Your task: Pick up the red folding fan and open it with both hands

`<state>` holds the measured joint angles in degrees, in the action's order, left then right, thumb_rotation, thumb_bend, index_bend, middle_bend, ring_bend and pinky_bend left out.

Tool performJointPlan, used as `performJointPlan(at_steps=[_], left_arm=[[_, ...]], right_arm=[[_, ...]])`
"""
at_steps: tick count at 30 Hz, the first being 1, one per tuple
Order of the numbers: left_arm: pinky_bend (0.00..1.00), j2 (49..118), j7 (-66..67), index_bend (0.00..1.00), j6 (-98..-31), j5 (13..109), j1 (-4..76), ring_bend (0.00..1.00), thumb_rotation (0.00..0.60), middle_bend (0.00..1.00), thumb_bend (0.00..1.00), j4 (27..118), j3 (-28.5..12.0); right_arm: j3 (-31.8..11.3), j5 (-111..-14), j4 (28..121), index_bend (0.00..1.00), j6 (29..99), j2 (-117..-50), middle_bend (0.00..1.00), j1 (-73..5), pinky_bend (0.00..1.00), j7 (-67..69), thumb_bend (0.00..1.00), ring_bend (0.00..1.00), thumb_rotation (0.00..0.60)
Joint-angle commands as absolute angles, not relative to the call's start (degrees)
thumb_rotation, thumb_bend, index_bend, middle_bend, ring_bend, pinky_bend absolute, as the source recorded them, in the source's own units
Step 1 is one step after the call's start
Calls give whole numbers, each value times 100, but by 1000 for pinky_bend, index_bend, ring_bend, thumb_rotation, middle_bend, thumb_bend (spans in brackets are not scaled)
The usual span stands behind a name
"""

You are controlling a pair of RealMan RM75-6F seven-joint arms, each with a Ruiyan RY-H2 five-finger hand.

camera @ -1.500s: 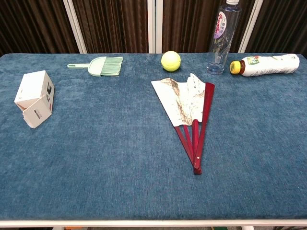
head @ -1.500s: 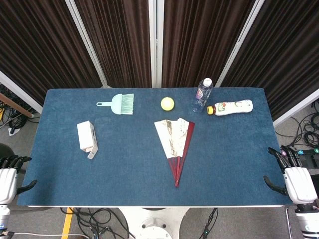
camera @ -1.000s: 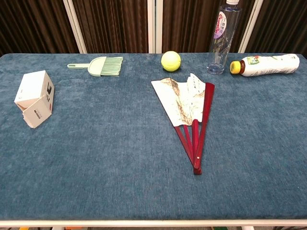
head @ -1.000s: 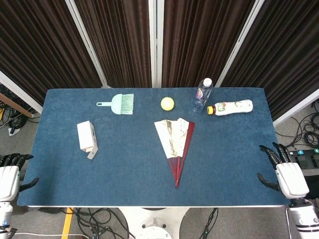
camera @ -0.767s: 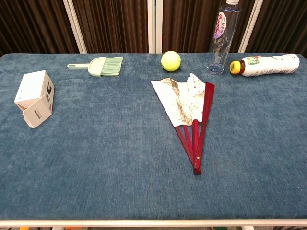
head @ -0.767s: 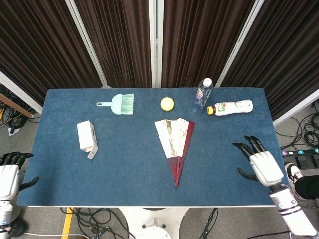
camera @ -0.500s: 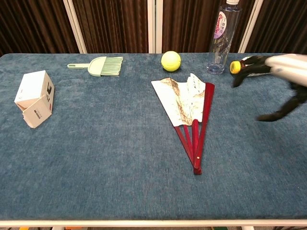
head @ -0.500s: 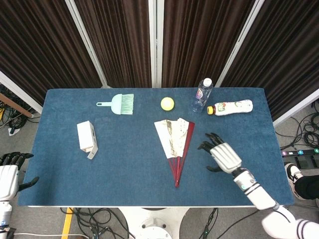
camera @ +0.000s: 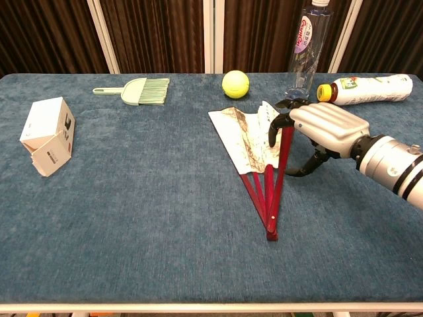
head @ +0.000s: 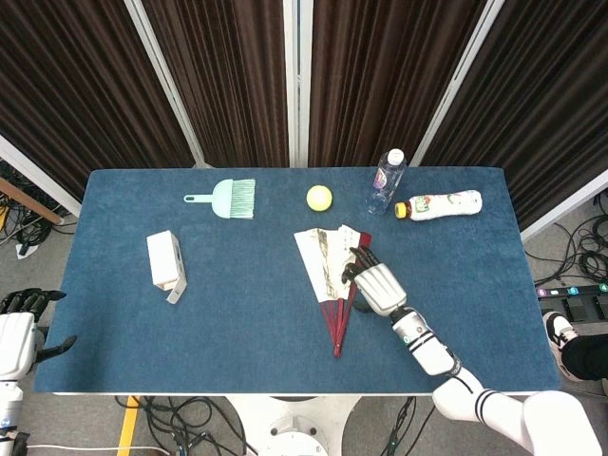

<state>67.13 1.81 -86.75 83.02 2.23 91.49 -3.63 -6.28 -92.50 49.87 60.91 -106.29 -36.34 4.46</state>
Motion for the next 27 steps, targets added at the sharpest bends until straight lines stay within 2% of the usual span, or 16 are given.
performJointPlan(at_steps=[1,8,13,19,24,27], left_arm=[[199,6703,124,304,-8652,8312,233,207,600,326,61,9146,-352],[199,6713,69,304,-8635,8367,255,207,600,326,60,9092,-329],[199,6709,55,305,-8622,8409,302,207,600,326,59,9075,-348],[199,6707,-123,305,-8596,8613,461,207,600,325,53,8940,-402],[201,6739,-863,307,-8356,8812,810,208,600,325,51,8780,-535],[203,6844,-1445,307,-8129,8890,1074,208,600,325,51,8638,-612]], right_arm=[[-508,-9344,4415,442,6374,-11041,325,-3695,0,755,122,43,600],[-215,-9585,3461,452,6653,-11519,334,-3751,0,887,149,61,600],[2,-9809,2926,480,6805,-11745,369,-3889,0,927,319,103,600],[113,-10038,2727,615,7044,-11709,472,-4231,12,898,606,220,600],[103,-10195,3173,740,7212,-11280,580,-4676,93,1093,718,342,600],[5,-10232,3719,796,7255,-10801,626,-4972,141,1275,725,386,600]])
